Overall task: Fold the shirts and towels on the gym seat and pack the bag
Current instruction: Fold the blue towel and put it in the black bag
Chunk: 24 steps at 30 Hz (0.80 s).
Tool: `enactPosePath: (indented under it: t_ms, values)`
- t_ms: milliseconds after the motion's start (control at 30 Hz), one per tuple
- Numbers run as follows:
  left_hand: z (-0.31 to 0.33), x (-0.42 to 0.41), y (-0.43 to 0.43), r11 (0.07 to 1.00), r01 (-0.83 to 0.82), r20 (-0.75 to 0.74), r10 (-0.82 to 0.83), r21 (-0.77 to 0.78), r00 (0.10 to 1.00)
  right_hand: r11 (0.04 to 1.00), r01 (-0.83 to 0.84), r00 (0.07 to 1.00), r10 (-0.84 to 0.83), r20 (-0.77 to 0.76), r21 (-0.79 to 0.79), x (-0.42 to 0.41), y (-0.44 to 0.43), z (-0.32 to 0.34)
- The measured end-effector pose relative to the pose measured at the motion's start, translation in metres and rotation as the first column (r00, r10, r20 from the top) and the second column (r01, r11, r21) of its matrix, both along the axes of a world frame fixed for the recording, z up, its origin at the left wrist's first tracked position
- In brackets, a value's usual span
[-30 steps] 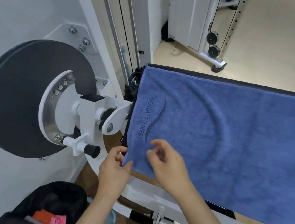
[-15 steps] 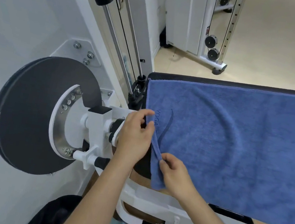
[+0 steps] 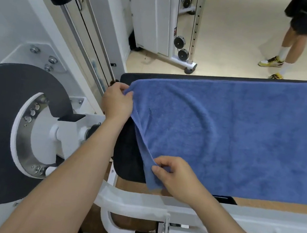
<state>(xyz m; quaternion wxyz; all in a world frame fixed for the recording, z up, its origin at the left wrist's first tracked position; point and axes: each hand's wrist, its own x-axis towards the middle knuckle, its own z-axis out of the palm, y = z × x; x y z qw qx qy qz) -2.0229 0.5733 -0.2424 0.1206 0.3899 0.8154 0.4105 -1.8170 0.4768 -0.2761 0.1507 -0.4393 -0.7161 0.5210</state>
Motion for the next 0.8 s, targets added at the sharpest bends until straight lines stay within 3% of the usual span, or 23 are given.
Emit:
enactPosePath:
  t_ms: [67,167,267,333,533,633,800]
  values:
    - [0.003,0.004,-0.002,0.999,0.030,-0.004,-0.030,0.009,1.000,0.995,0.075,0.995,-0.079,-0.061,-0.072,0.008,-0.005,0.002]
    - [0.008,0.008,-0.006,0.995,-0.006,0.191,-0.014,0.101,0.982,0.969,0.228,0.967,-0.237,-0.097,-0.090,0.025,-0.013,0.007]
    - [0.021,0.023,-0.009,0.965,0.014,0.558,-0.162,0.260,0.814,0.921,0.385,0.918,-0.389,-0.076,-0.063,0.048,-0.024,0.010]
    - [0.035,0.038,-0.009,0.937,0.099,0.648,-0.304,0.334,0.699,0.894,0.446,0.891,-0.447,-0.075,-0.032,0.065,-0.030,0.014]
    - [0.074,0.106,-0.001,0.821,0.397,0.417,-0.556,0.411,0.719,0.860,0.504,0.849,-0.510,-0.139,-0.082,0.127,-0.033,0.031]
    - [0.089,0.152,0.010,0.724,0.595,0.213,-0.680,0.350,0.702,0.850,0.522,0.836,-0.526,-0.159,-0.066,0.166,-0.023,0.029]
    - [0.086,0.241,0.037,0.717,0.645,0.034,-0.675,0.265,0.737,0.816,0.554,0.785,-0.577,-0.225,-0.164,0.233,0.001,0.025]
